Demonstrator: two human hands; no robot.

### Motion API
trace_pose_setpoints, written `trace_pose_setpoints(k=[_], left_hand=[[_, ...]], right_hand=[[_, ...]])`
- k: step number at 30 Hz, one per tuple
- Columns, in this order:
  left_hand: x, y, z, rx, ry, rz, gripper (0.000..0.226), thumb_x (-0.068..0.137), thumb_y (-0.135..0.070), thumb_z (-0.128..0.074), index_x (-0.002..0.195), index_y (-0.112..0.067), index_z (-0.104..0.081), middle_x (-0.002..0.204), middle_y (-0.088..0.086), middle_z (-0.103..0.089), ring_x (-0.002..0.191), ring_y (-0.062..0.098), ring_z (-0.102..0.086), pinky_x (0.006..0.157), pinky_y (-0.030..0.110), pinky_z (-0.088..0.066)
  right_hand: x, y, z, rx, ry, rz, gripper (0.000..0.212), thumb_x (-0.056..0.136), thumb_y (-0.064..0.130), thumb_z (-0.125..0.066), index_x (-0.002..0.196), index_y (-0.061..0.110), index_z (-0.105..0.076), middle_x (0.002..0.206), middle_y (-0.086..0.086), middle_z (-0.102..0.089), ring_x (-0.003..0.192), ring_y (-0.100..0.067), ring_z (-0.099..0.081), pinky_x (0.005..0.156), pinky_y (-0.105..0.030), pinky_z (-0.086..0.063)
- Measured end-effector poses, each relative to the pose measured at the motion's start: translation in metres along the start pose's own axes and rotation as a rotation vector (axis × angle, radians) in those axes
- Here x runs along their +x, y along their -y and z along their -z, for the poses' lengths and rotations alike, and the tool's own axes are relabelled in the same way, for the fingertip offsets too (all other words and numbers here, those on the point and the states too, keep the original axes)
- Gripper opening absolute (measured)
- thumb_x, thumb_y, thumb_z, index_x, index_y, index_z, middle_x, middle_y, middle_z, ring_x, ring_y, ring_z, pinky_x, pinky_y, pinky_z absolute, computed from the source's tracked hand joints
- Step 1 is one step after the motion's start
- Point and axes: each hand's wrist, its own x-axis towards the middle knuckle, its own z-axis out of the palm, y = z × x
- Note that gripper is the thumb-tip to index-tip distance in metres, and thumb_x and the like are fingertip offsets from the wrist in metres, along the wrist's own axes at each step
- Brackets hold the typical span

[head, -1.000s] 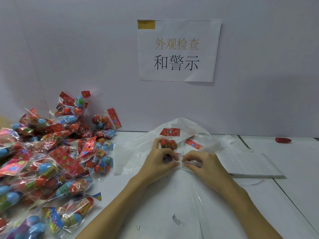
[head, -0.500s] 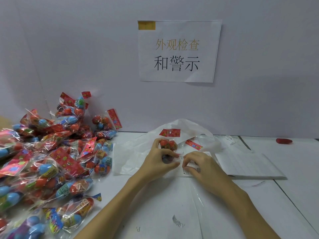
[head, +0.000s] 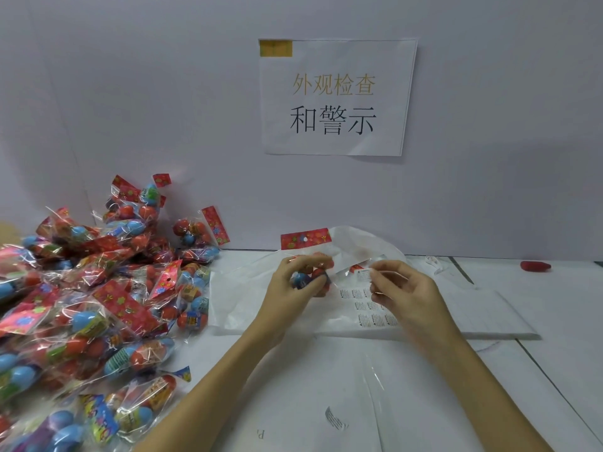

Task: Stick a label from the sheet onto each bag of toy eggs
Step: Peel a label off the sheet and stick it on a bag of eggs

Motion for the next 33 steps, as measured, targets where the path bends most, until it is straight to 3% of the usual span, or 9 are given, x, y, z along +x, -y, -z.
trace_pose_setpoints(k=[3, 5, 9, 14, 20, 23, 25, 27, 33], left_hand=[[-0.002, -0.006, -0.004, -0.171, 0.031, 0.087, 0.048, 0.094, 0.004, -0.071, 0.125, -0.033, -0.069, 0.113, -0.016, -0.073, 0.104, 0.019, -0.075, 0.081, 0.028, -0.062], [-0.004, -0.006, -0.008, -0.222, 0.038, 0.098, 0.053, 0.092, 0.01, -0.068, 0.124, -0.033, -0.069, 0.115, -0.013, -0.073, 0.107, 0.02, -0.075, 0.082, 0.03, -0.062], [-0.006, -0.009, -0.014, -0.277, 0.072, 0.094, 0.051, 0.095, 0.01, -0.056, 0.124, -0.03, -0.07, 0.126, 0.0, -0.069, 0.113, 0.03, -0.071, 0.087, 0.04, -0.062], [-0.006, -0.012, -0.016, -0.281, 0.089, 0.094, 0.049, 0.104, 0.005, -0.046, 0.117, -0.035, -0.073, 0.124, -0.002, -0.07, 0.112, 0.025, -0.072, 0.083, 0.033, -0.062], [-0.007, -0.014, -0.017, -0.288, 0.096, 0.106, 0.057, 0.1, 0.007, -0.043, 0.111, -0.038, -0.075, 0.12, -0.004, -0.072, 0.105, 0.017, -0.073, 0.079, 0.026, -0.061], [-0.007, -0.014, -0.016, -0.294, 0.105, 0.08, 0.048, 0.099, 0.004, -0.052, 0.116, -0.036, -0.073, 0.121, -0.005, -0.072, 0.108, 0.019, -0.073, 0.08, 0.027, -0.061], [-0.008, -0.015, -0.017, -0.283, 0.104, 0.059, 0.038, 0.096, -0.006, -0.071, 0.12, -0.035, -0.071, 0.121, -0.007, -0.071, 0.111, 0.022, -0.073, 0.082, 0.028, -0.061], [-0.009, -0.015, -0.018, -0.242, 0.094, 0.045, 0.043, 0.085, -0.019, -0.084, 0.121, -0.038, -0.07, 0.121, -0.011, -0.071, 0.11, 0.02, -0.073, 0.082, 0.026, -0.061], [-0.009, -0.016, -0.018, -0.207, 0.082, 0.037, 0.048, 0.082, -0.034, -0.087, 0.125, -0.042, -0.067, 0.124, -0.012, -0.069, 0.114, 0.017, -0.071, 0.086, 0.027, -0.06]], right_hand=[[0.0, -0.001, -0.004, 0.179, 0.012, -0.074, 0.035, 0.078, 0.024, -0.083, 0.112, 0.024, -0.077, 0.092, -0.008, -0.073, 0.08, -0.015, -0.07, 0.076, -0.024, -0.059], [-0.002, -0.003, -0.009, 0.18, 0.037, -0.068, 0.048, 0.08, 0.022, -0.083, 0.126, 0.024, -0.071, 0.096, -0.013, -0.074, 0.083, -0.017, -0.072, 0.078, -0.027, -0.06], [-0.008, -0.01, -0.02, -0.08, 0.005, 0.092, 0.043, 0.093, 0.014, -0.077, 0.131, 0.027, -0.062, 0.092, -0.007, -0.076, 0.08, -0.017, -0.074, 0.072, -0.023, -0.059], [-0.007, -0.012, -0.024, -0.195, -0.061, 0.127, 0.049, 0.092, 0.019, -0.078, 0.133, 0.033, -0.055, 0.093, 0.002, -0.077, 0.079, -0.018, -0.076, 0.068, -0.023, -0.06], [-0.007, -0.012, -0.024, -0.228, -0.065, 0.13, 0.049, 0.09, 0.022, -0.078, 0.131, 0.036, -0.055, 0.092, 0.006, -0.077, 0.078, -0.018, -0.077, 0.067, -0.02, -0.059], [-0.006, -0.012, -0.025, -0.248, -0.064, 0.126, 0.05, 0.09, 0.021, -0.078, 0.133, 0.033, -0.055, 0.092, 0.005, -0.077, 0.078, -0.017, -0.077, 0.068, -0.021, -0.06], [-0.007, -0.013, -0.025, -0.248, -0.061, 0.131, 0.049, 0.091, 0.019, -0.078, 0.133, 0.031, -0.055, 0.091, 0.006, -0.077, 0.078, -0.017, -0.077, 0.067, -0.02, -0.06], [-0.008, -0.013, -0.025, -0.247, -0.067, 0.132, 0.049, 0.09, 0.019, -0.079, 0.131, 0.03, -0.056, 0.09, 0.007, -0.077, 0.079, -0.016, -0.077, 0.066, -0.02, -0.06], [-0.008, -0.012, -0.025, -0.249, -0.086, 0.147, 0.048, 0.088, 0.015, -0.08, 0.13, 0.025, -0.058, 0.087, 0.004, -0.077, 0.077, -0.018, -0.077, 0.064, -0.023, -0.061]])
